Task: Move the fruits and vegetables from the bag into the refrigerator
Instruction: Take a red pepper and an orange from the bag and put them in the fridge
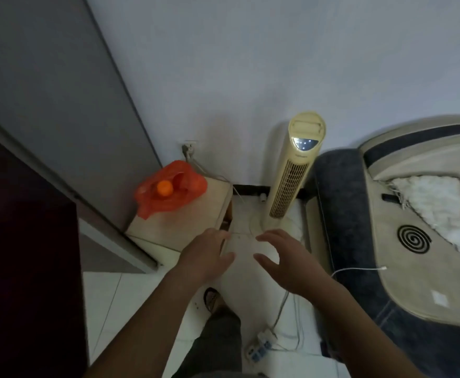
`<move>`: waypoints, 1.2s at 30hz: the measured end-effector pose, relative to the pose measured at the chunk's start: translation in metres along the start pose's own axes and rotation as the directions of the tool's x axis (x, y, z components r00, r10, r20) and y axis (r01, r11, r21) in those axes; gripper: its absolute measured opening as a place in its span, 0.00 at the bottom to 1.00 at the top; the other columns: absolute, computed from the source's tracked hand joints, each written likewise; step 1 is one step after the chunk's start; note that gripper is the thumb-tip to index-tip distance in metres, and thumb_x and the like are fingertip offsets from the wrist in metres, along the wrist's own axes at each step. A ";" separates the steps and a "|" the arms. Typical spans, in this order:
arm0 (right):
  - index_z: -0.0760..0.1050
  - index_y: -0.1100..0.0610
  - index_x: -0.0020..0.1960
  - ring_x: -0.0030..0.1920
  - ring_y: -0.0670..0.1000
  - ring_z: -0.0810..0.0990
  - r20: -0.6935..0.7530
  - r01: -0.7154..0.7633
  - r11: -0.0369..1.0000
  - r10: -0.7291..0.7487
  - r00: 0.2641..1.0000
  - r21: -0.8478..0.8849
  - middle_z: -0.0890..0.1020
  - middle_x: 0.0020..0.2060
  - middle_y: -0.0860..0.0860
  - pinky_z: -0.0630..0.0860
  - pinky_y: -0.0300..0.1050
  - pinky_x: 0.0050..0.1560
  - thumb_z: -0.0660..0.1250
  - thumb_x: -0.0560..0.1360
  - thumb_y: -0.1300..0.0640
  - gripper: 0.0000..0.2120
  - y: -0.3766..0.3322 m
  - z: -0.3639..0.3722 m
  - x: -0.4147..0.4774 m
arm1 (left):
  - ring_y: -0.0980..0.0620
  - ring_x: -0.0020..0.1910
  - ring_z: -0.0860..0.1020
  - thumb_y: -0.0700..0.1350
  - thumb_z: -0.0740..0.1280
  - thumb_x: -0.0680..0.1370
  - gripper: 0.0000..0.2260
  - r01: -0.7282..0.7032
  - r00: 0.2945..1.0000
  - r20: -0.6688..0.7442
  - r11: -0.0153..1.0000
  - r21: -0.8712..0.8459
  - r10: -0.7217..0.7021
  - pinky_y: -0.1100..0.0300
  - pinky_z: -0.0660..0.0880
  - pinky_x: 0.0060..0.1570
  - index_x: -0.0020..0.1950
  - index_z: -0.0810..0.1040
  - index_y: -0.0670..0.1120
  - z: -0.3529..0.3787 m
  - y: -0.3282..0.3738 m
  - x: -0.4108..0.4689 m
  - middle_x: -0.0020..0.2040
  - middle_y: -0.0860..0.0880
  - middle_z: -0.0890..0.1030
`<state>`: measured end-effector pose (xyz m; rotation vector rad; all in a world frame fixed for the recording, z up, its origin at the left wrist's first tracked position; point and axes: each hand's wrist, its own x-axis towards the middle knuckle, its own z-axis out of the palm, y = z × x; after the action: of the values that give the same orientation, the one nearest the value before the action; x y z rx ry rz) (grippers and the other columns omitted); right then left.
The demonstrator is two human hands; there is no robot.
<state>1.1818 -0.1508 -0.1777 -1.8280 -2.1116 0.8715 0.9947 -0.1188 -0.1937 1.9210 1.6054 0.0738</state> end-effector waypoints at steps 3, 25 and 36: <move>0.67 0.48 0.67 0.65 0.45 0.68 -0.025 -0.043 0.999 0.043 0.999 0.002 0.69 0.67 0.45 0.65 0.40 0.64 0.63 0.76 0.46 0.21 -0.002 -0.011 0.062 | 0.51 0.65 0.69 0.53 0.64 0.76 0.20 -0.008 0.998 0.055 1.000 0.014 0.007 0.55 0.68 0.63 0.67 0.68 0.50 -0.028 -0.014 0.066 0.67 0.49 0.70; 0.70 0.51 0.65 0.61 0.46 0.71 0.322 0.275 0.961 -0.256 0.911 -0.014 0.72 0.64 0.47 0.61 0.33 0.55 0.63 0.77 0.51 0.17 -0.045 0.042 0.404 | 0.47 0.61 0.73 0.53 0.64 0.73 0.22 0.324 0.932 -0.114 0.932 -0.160 -0.344 0.55 0.71 0.58 0.65 0.72 0.47 -0.127 -0.211 0.216 0.64 0.46 0.74; 0.65 0.53 0.70 0.65 0.51 0.69 0.348 0.369 0.926 -0.372 0.860 0.078 0.71 0.67 0.50 0.70 0.48 0.62 0.65 0.75 0.48 0.25 0.022 0.093 0.516 | 0.48 0.61 0.73 0.55 0.61 0.71 0.25 0.425 0.863 -0.141 0.849 -0.314 -0.485 0.53 0.73 0.55 0.67 0.69 0.49 -0.056 -0.218 0.310 0.64 0.48 0.73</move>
<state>1.0461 0.3162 -0.3745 -1.2521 -2.5522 1.1716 0.8612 0.1988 -0.3613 1.3146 2.0435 0.2980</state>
